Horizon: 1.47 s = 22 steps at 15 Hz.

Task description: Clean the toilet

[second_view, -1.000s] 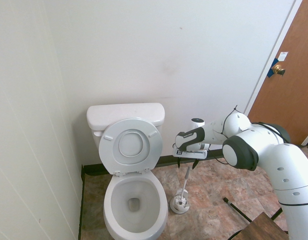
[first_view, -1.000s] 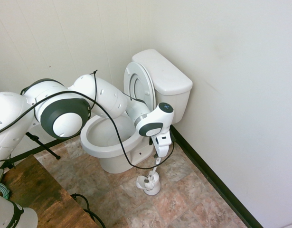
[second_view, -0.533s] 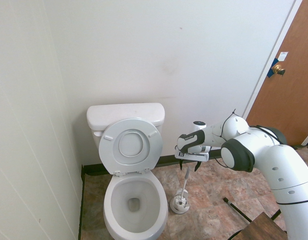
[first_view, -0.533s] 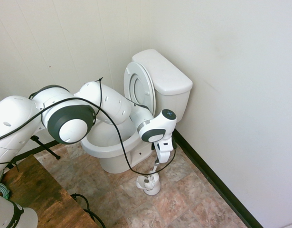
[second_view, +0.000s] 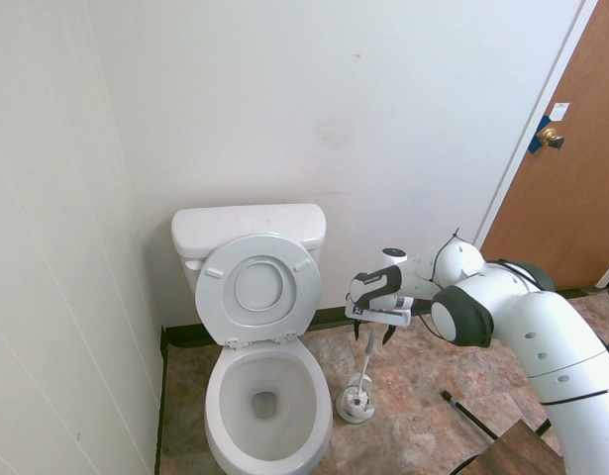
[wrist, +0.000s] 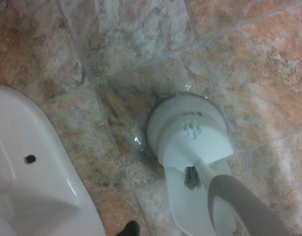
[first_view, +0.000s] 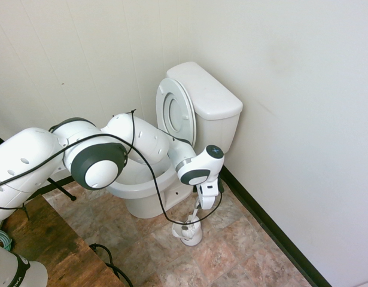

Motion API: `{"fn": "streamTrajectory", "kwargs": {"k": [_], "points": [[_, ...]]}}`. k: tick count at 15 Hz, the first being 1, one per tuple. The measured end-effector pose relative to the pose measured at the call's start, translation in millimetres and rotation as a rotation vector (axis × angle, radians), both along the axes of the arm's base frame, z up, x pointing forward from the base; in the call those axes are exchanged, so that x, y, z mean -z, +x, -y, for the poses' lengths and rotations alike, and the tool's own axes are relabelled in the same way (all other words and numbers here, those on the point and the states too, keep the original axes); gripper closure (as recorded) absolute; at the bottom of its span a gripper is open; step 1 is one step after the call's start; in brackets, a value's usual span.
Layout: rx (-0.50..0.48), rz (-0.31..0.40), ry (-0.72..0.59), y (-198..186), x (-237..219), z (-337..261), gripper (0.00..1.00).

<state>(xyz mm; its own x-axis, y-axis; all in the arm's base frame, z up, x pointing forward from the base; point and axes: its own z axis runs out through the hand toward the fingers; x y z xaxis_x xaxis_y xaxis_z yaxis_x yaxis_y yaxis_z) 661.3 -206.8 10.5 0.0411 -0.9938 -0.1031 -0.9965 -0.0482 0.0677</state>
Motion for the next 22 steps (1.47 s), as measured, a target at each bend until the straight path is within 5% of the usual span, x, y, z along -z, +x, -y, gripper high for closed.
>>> {"fn": "streamTrajectory", "kwargs": {"k": [5, 6, 22], "points": [[0.011, -0.005, 0.003, 5, 8, -1, 0.0], [0.012, -0.008, 0.004, 6, 10, -1, 1.0], [0.021, -0.019, 0.013, 5, 15, 6, 1.0]]}}
